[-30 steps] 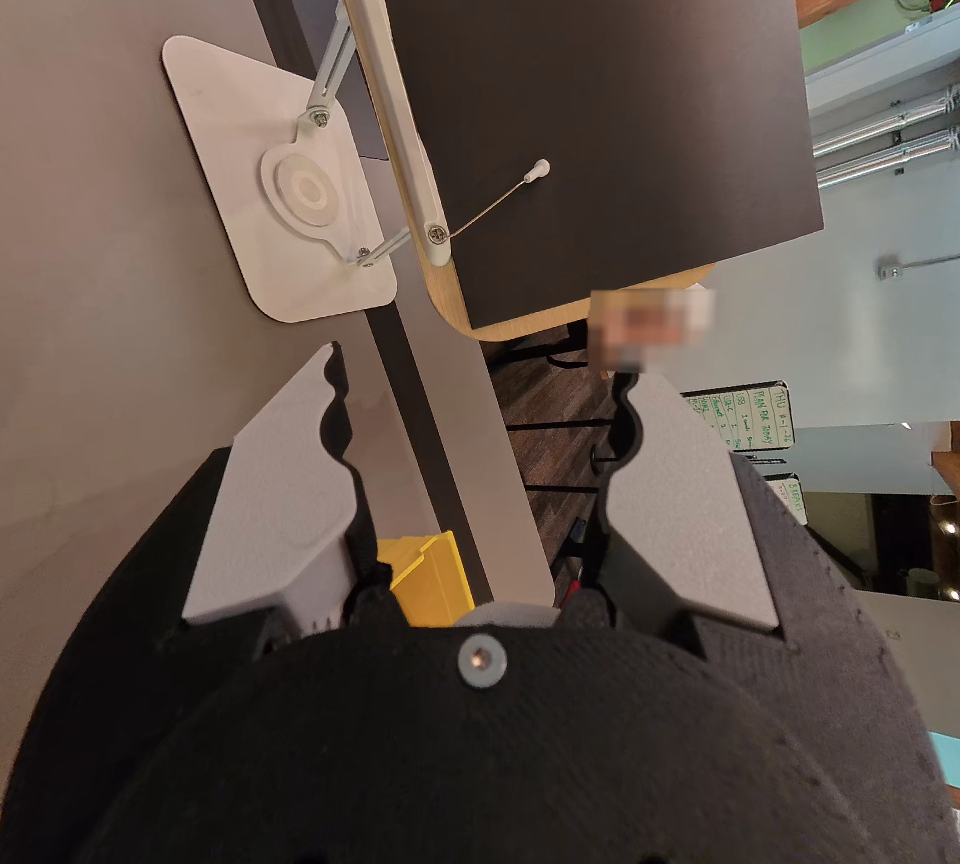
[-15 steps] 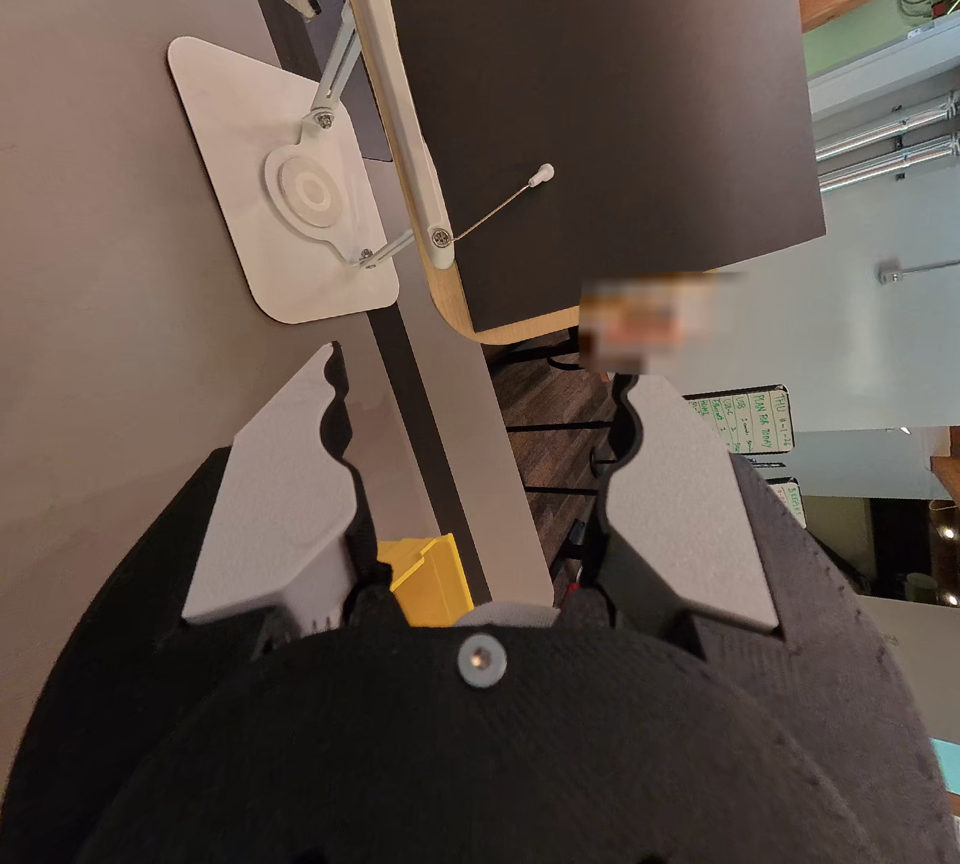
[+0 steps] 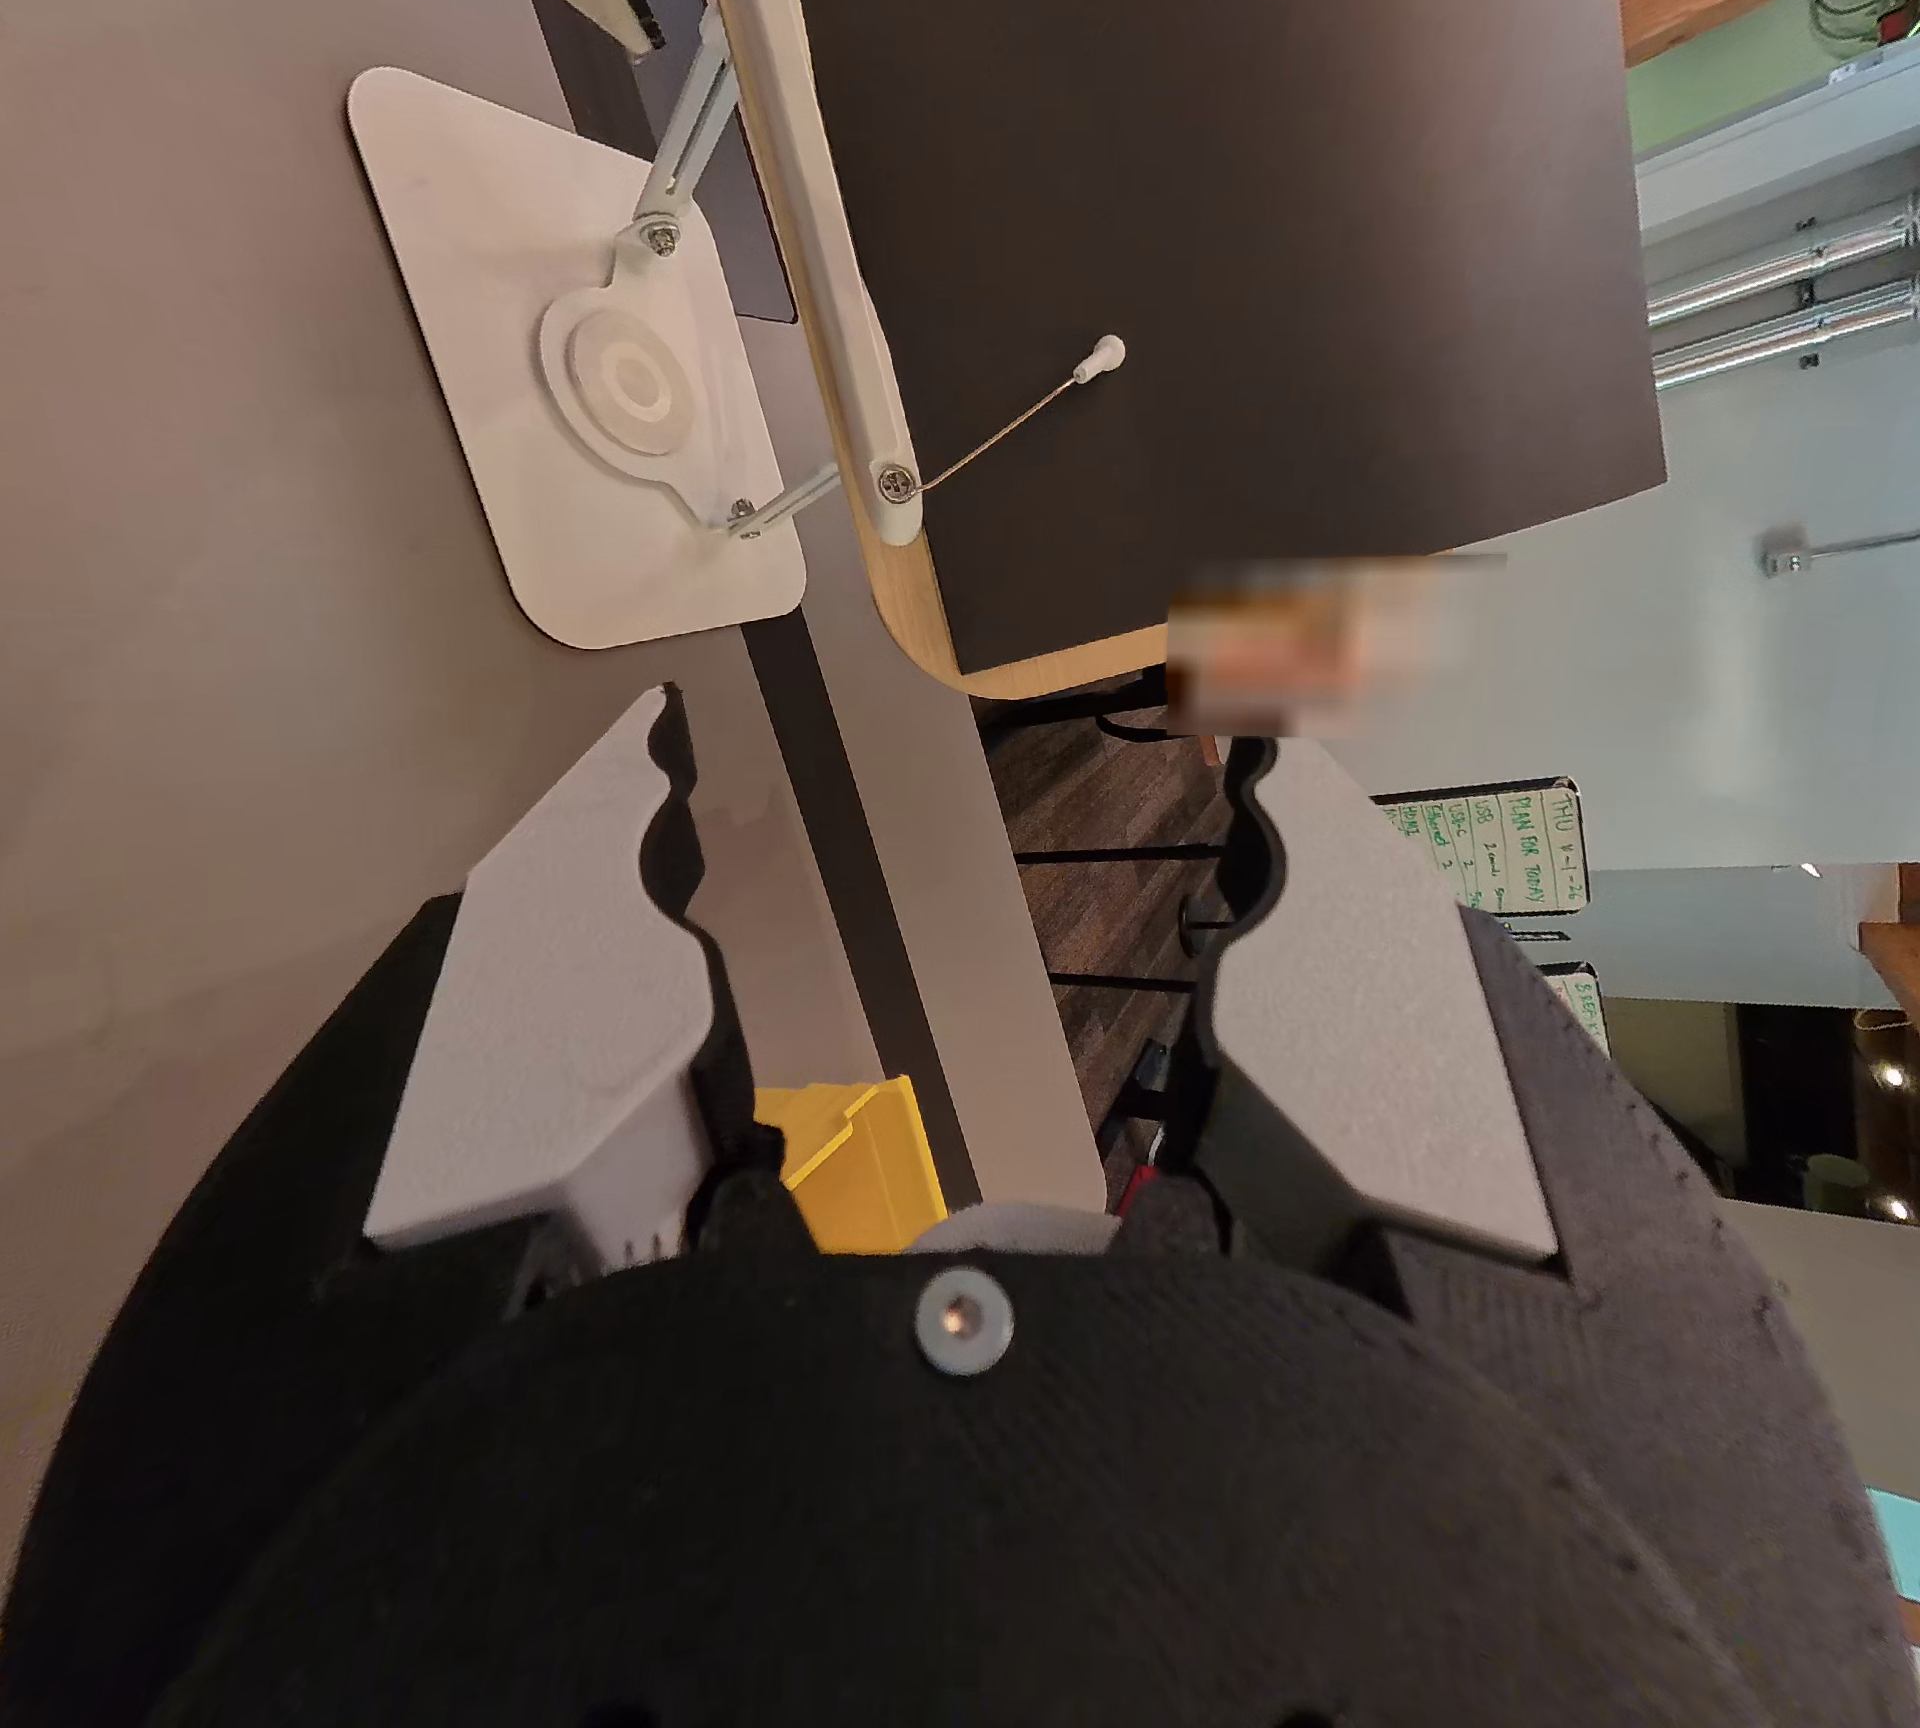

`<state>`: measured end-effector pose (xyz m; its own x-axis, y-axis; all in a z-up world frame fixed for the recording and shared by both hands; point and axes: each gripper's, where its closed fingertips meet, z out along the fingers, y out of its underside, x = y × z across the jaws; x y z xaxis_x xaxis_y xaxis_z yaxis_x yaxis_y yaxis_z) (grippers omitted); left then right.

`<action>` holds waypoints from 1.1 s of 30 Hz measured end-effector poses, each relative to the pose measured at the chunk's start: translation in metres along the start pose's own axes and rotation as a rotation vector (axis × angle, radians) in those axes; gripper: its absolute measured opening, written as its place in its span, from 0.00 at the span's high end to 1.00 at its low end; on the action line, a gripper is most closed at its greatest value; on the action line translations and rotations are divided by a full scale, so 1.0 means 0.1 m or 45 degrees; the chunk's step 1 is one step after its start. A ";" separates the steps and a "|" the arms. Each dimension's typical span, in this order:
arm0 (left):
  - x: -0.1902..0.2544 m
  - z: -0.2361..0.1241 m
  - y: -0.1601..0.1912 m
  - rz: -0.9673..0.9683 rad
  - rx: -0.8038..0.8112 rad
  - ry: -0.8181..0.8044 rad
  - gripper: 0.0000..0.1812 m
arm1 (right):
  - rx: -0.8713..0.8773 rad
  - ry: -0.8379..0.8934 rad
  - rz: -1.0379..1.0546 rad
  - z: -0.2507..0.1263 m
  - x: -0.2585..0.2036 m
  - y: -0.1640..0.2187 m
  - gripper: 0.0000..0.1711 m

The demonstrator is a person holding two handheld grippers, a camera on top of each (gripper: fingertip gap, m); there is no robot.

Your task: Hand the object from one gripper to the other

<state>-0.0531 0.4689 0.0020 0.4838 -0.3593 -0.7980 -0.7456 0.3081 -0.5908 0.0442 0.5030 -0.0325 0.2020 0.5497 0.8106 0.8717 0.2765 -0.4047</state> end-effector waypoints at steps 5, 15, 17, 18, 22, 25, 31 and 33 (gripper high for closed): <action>0.01 0.01 0.01 0.001 -0.003 0.003 0.65 | 0.000 -0.001 -0.002 0.00 -0.01 0.00 0.41; 0.06 0.02 -0.02 -0.006 -0.009 0.016 0.62 | 0.006 0.001 0.004 -0.01 0.01 -0.01 0.41; 0.21 0.02 -0.05 -0.144 -0.039 0.146 0.55 | -0.005 0.012 0.006 -0.02 0.03 0.03 0.41; 0.26 0.00 -0.12 -0.196 -0.024 0.190 0.53 | -0.009 0.022 0.009 -0.03 0.05 0.04 0.41; 0.27 -0.05 -0.30 -0.178 0.007 0.147 0.46 | 0.018 0.054 0.044 -0.10 0.15 0.07 0.40; 0.35 -0.04 -0.41 -0.247 0.017 0.168 0.43 | 0.033 0.074 0.054 -0.15 0.21 0.08 0.40; 0.50 0.04 -0.32 -0.194 -0.092 0.155 0.41 | 0.080 0.079 0.076 -0.20 0.25 0.05 0.40; 0.43 -0.07 -0.29 -0.206 -0.108 0.132 0.41 | 0.090 0.077 0.076 -0.20 0.25 0.04 0.40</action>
<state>-0.0134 0.4381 -0.0142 0.5542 -0.4879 -0.6745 -0.7001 0.1651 -0.6947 0.0616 0.5017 -0.0052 0.2810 0.5186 0.8076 0.8239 0.3012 -0.4800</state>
